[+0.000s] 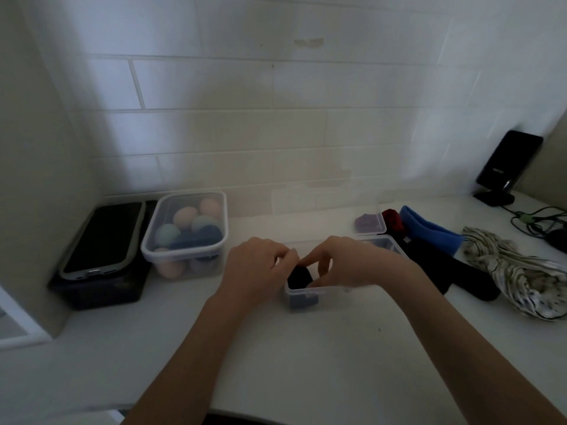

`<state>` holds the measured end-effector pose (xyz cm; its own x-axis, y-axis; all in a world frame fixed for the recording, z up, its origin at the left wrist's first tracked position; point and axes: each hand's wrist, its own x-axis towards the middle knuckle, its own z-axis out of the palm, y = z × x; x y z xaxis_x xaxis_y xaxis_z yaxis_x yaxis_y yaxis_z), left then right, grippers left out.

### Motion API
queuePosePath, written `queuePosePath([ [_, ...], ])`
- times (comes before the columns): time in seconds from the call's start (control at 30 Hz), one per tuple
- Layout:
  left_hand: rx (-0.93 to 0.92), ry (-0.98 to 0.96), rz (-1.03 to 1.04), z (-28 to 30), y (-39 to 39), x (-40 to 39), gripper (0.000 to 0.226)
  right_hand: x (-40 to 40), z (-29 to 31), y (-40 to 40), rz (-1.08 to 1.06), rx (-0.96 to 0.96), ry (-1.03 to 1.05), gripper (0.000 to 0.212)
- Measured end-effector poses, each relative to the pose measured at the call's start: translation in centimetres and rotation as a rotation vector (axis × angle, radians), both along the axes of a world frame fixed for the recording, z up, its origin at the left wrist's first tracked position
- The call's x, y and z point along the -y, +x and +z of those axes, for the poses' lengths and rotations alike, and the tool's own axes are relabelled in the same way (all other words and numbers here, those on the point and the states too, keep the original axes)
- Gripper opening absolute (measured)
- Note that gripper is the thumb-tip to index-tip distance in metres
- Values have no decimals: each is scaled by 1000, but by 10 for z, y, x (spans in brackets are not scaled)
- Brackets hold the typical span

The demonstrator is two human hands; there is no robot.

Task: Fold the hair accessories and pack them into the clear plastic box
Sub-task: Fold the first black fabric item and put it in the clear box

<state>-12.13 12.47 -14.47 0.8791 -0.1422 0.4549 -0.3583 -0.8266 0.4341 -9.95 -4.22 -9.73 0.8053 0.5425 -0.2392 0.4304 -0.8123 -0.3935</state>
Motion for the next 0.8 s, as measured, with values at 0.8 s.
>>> queuePosePath([
  [0.8, 403, 35, 54, 0, -4, -1, 46, -4, -1, -2, -41, -7, 127, 42],
])
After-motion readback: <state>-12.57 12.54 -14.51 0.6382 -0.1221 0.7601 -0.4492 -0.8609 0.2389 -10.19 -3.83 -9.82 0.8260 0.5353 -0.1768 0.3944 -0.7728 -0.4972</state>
